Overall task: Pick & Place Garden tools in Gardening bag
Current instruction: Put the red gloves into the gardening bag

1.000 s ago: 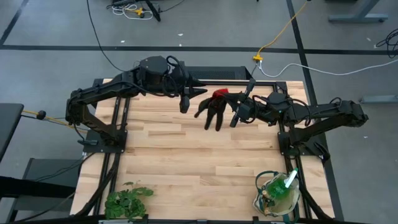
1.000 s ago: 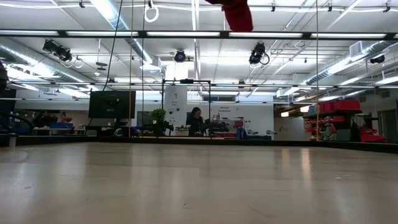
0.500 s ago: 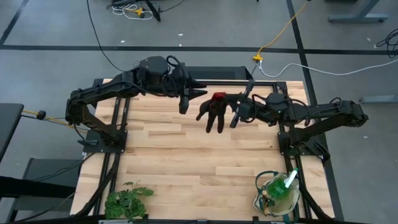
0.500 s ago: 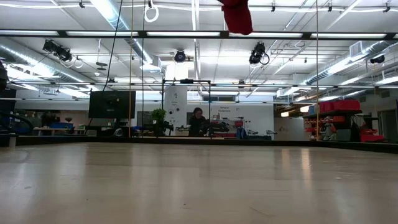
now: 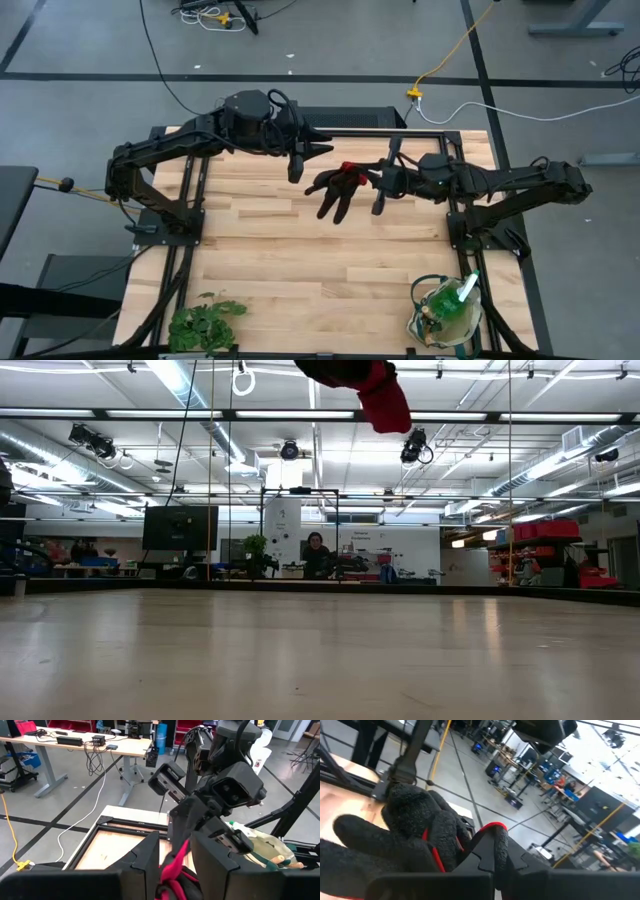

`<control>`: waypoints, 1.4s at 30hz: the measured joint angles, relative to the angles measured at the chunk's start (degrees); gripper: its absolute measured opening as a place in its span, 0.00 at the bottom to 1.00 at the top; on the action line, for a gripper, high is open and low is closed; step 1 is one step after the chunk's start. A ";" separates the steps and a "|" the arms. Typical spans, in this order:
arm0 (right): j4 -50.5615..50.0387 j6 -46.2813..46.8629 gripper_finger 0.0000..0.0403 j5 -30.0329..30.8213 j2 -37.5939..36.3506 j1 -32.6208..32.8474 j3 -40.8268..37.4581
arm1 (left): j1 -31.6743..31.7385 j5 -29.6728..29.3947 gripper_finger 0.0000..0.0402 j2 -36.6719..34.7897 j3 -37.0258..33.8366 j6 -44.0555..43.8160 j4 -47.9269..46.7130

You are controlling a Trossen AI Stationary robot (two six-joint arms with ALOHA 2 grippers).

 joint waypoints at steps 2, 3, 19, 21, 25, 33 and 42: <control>-0.21 0.89 0.00 -0.76 0.00 -0.01 0.00 | 0.00 0.00 0.29 0.00 0.02 -0.07 -0.02; -0.39 1.31 0.00 -1.06 0.00 -0.04 0.00 | 0.00 0.00 0.29 0.00 0.00 -0.07 -0.02; -3.64 15.08 0.00 -21.02 0.00 -0.09 0.00 | 0.00 0.01 0.29 0.00 0.01 -0.11 0.00; -3.85 16.56 0.00 -23.38 0.00 -0.09 0.00 | 0.00 0.19 0.29 0.00 0.02 -0.13 -0.02; -4.15 19.70 0.00 -26.98 0.00 -0.09 0.00 | -0.01 1.48 0.29 -0.02 0.01 -0.15 -0.01; -4.14 23.72 0.00 -34.53 -0.05 -0.06 0.00 | -0.02 2.38 0.29 -0.02 0.02 -2.06 0.00; -4.25 25.50 0.00 -35.51 -4.46 1.96 0.00 | -0.02 2.43 0.29 -0.02 0.00 -2.78 0.00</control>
